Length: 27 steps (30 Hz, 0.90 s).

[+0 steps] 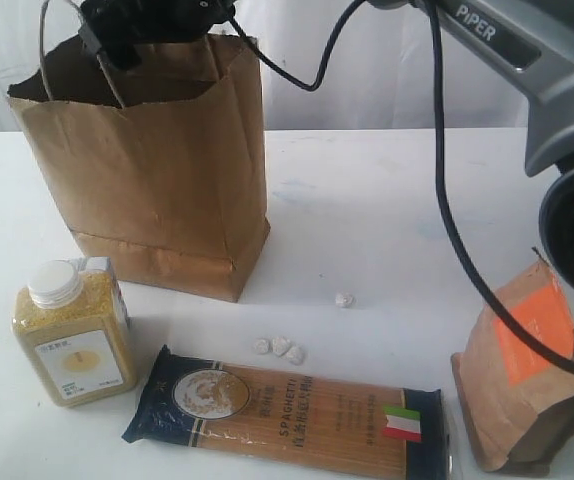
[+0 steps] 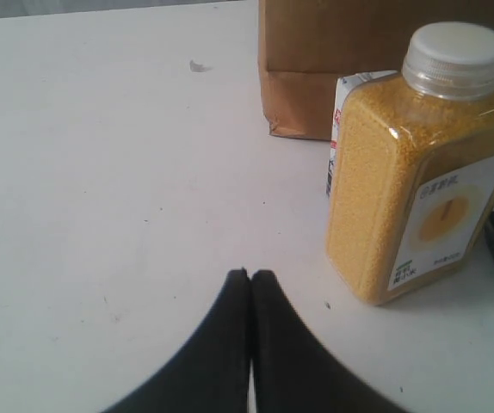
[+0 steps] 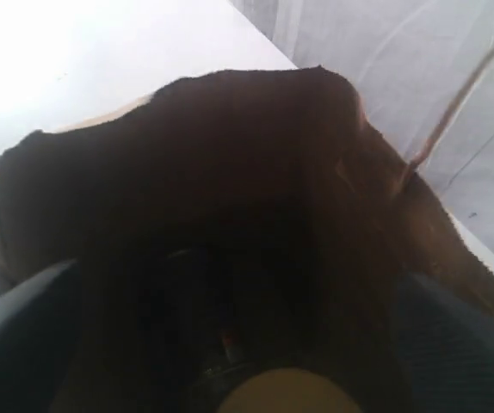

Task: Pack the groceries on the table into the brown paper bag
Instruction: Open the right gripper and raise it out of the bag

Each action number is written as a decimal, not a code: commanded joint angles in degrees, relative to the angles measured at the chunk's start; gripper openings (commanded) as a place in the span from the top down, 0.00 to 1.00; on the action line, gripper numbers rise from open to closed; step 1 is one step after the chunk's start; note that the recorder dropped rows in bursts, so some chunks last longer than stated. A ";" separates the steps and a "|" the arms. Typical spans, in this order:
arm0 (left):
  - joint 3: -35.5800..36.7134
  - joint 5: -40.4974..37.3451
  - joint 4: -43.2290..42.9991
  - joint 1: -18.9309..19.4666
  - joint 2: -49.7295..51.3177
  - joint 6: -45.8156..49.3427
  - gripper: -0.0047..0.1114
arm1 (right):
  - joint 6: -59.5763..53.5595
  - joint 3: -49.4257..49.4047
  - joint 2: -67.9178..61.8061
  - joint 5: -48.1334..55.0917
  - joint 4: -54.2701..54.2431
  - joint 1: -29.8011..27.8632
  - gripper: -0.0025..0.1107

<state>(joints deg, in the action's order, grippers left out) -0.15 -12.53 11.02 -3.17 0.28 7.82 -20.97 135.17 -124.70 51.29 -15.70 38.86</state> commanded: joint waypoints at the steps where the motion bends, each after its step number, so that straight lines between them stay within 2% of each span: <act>1: 0.15 0.44 0.64 0.22 -0.28 -0.11 0.96 | 0.34 0.27 1.61 -1.27 0.07 0.09 0.19; 5: 0.15 0.44 0.64 0.22 -0.28 -0.11 0.96 | 4.50 0.27 3.56 0.51 1.21 -0.03 0.23; 11: 0.15 0.44 0.64 0.22 -0.28 -0.11 0.96 | 4.70 0.27 5.63 7.88 2.76 -0.03 0.31; 27: 0.15 0.44 0.64 0.22 -0.28 -0.11 0.96 | 9.77 0.02 15.45 17.21 10.23 -0.03 0.36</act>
<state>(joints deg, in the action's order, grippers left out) -0.15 -12.43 11.02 -3.17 0.28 7.82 -11.99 135.17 -111.29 66.79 -6.83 38.86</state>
